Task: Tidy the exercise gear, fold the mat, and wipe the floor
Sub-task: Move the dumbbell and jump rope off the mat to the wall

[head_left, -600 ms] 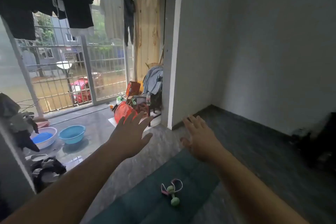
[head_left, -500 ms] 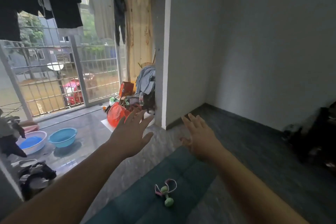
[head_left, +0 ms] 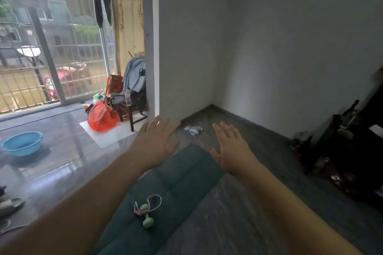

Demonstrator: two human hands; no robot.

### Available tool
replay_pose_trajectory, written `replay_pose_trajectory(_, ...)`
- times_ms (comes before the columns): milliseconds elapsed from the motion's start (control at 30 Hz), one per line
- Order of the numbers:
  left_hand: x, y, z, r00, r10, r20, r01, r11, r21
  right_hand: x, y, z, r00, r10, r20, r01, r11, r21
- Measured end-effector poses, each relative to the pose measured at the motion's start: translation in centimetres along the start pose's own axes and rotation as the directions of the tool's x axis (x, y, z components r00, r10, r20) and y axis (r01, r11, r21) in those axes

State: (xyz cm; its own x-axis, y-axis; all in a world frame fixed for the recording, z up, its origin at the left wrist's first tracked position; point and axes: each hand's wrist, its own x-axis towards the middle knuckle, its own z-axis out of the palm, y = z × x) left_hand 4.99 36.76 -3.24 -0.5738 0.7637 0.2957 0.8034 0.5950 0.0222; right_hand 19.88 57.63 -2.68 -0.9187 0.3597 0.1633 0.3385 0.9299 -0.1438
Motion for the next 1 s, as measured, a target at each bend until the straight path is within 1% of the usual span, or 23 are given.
replay_pose_trajectory(100, 2.2, -0.3, 1.6, 0.997, -0.055, 0.063, 0.055, 0.998, 0.009, 2.9, 2.0, 1.4, 0.998, -0.036, 0.058, 0.035, 0.999, 0.02)
replay_pose_trajectory(233, 5.0, -2.9, 4.5, 0.988, -0.128, 0.087, 0.127, 0.992, 0.019, 8.4, 2.4, 4.4, 0.991, -0.118, 0.064, 0.116, 0.993, 0.03)
replay_pose_trajectory(400, 9.2, -7.9, 10.2, 0.975, -0.172, 0.142, 0.164, 0.984, 0.066, 16.7, 0.7, 9.7, 0.969, -0.19, 0.16, 0.192, 0.981, 0.004)
replay_pose_trajectory(500, 12.5, -11.8, 14.0, 0.948, -0.242, 0.208, 0.238, 0.97, 0.045, 22.3, -0.4, 12.5, 0.946, -0.237, 0.22, 0.244, 0.97, -0.002)
replay_pose_trajectory(633, 15.8, -16.7, 18.7, 0.901, -0.311, 0.303, 0.326, 0.945, 0.001, 29.6, -1.2, 16.5, 0.912, -0.271, 0.309, 0.286, 0.958, -0.006)
replay_pose_trajectory(733, 17.7, -19.6, 21.4, 0.855, -0.349, 0.383, 0.382, 0.924, -0.011, 34.2, -1.3, 19.7, 0.889, -0.281, 0.362, 0.293, 0.956, 0.021)
replay_pose_trajectory(800, 18.5, -20.9, 22.8, 0.812, -0.381, 0.442, 0.431, 0.902, -0.013, 36.8, -1.3, 21.9, 0.862, -0.289, 0.416, 0.302, 0.953, 0.037)
replay_pose_trajectory(900, 19.1, -22.6, 25.6, 0.751, -0.448, 0.485, 0.517, 0.856, -0.01, 40.5, -1.4, 25.6, 0.804, -0.341, 0.488, 0.353, 0.933, 0.071)
replay_pose_trajectory(1000, 19.2, -23.7, 28.9, 0.657, -0.525, 0.541, 0.617, 0.786, 0.014, 44.3, -1.4, 29.7, 0.739, -0.4, 0.542, 0.416, 0.904, 0.1)
